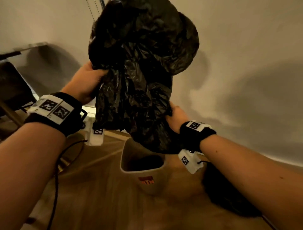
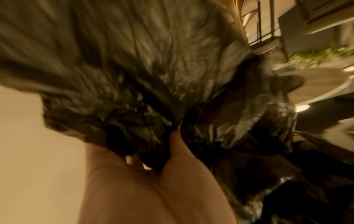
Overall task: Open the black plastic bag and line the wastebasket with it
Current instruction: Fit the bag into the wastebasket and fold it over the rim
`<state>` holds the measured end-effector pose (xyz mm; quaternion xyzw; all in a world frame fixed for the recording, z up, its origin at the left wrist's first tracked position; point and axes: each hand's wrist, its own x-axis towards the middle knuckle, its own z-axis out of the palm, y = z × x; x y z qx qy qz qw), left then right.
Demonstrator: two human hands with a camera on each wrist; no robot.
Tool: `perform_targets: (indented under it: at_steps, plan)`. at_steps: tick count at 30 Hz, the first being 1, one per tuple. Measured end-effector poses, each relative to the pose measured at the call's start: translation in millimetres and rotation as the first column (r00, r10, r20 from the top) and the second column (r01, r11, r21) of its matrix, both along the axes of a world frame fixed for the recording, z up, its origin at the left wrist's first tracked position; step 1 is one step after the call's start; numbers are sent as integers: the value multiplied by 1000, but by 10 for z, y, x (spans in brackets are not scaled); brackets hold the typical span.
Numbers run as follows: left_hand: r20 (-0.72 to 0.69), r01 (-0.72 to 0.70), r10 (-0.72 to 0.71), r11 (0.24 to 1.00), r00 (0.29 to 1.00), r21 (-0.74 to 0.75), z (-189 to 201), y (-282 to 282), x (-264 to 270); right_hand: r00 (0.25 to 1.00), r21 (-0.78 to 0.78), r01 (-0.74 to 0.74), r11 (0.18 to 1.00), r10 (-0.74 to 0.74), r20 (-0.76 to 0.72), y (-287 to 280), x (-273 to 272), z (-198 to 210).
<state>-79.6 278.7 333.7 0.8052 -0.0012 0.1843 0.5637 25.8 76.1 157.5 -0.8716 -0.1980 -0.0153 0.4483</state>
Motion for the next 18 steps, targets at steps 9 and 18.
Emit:
perform_targets:
  at_steps: [9,18]
  plan:
    - [-215,38,-40,999,976,-16,-876,1293,184,983,-131,-86,988,62,-175,1039,-196,-1169]
    - [-398,112,-134,991,908,-78,-1615,1549,402,806,-580,-572,581,265,-529,941,-94,-1415]
